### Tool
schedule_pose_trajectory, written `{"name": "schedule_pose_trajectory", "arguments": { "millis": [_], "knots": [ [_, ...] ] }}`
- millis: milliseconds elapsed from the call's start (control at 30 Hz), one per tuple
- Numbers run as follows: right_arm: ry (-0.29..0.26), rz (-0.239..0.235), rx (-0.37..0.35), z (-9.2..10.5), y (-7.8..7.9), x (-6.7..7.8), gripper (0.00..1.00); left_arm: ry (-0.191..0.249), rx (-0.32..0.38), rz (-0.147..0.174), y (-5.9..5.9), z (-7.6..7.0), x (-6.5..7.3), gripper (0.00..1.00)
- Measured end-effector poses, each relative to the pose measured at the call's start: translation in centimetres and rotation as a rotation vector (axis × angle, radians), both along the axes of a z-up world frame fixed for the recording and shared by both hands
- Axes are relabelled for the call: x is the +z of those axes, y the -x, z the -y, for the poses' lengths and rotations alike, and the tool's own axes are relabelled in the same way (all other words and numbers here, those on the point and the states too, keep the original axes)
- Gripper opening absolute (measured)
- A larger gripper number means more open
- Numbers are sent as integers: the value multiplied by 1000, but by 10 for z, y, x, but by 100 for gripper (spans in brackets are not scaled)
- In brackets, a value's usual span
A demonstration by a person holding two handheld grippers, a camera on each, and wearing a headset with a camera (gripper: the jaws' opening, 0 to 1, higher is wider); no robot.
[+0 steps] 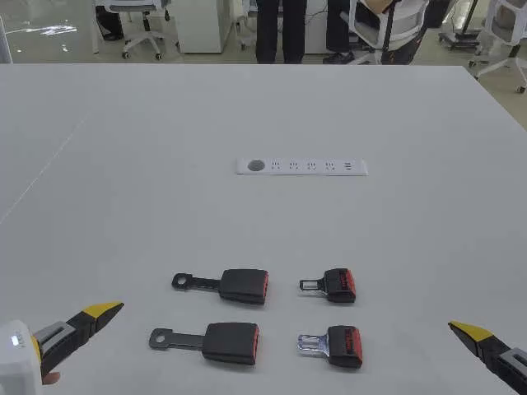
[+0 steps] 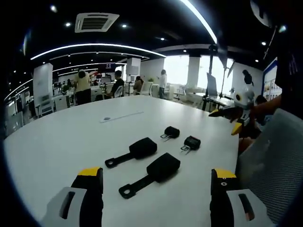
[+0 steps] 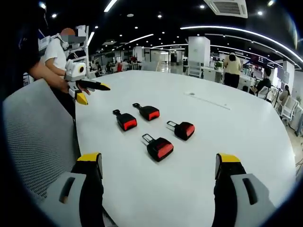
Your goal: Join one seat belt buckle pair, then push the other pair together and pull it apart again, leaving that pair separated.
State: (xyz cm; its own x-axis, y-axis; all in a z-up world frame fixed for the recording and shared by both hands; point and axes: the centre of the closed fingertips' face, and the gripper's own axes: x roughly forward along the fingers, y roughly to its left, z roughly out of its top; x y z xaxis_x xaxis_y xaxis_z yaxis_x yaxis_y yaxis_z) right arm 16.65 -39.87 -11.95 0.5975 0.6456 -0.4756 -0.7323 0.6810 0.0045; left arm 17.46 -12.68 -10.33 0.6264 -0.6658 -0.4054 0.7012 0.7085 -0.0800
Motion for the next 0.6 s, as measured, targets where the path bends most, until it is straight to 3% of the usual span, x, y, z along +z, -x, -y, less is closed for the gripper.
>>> {"name": "schedule_pose_trajectory", "arguments": {
  "millis": [600],
  "knots": [
    [1,-1,5,-1,1,-1,99,1,-2,0,2,5,4,95]
  ]
}}
